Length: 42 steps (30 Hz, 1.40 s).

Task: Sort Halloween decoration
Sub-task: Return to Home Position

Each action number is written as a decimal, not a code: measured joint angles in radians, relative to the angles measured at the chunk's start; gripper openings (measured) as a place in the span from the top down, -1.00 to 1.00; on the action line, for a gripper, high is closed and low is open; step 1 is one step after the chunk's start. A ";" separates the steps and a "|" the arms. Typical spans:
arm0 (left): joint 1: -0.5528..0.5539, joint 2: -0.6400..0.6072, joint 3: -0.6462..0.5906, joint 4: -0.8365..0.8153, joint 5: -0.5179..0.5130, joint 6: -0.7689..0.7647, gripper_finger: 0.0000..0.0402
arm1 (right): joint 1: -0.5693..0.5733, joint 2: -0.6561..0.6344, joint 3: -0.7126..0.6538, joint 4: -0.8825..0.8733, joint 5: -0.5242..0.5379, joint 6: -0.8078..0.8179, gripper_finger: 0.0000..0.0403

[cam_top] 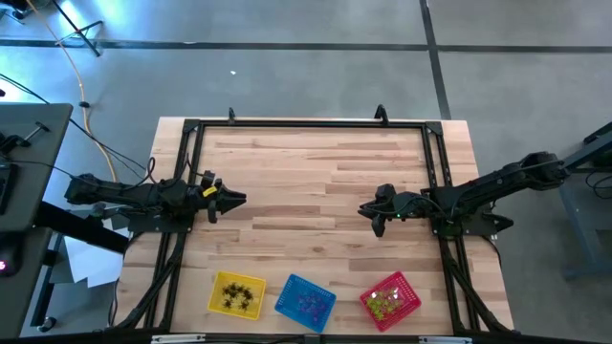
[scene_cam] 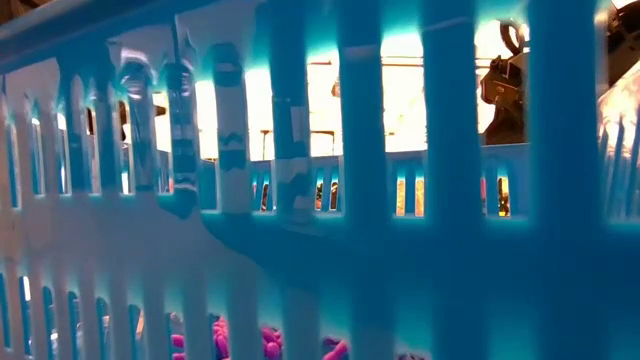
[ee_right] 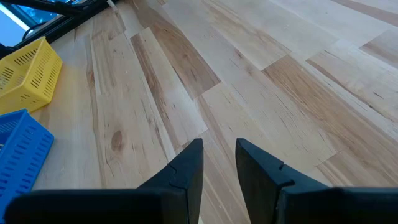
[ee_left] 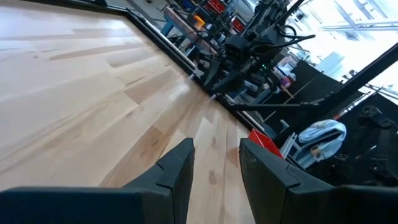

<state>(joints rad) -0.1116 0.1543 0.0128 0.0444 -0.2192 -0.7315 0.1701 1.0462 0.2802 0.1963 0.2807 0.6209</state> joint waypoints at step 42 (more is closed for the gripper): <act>-0.002 0.000 0.000 -0.003 0.015 0.002 0.43 | 0.000 0.000 0.000 0.000 0.000 0.000 0.55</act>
<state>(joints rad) -0.1139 0.1543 0.0128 0.0410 -0.2043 -0.7296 0.1701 1.0462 0.2802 0.1963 0.2808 0.6210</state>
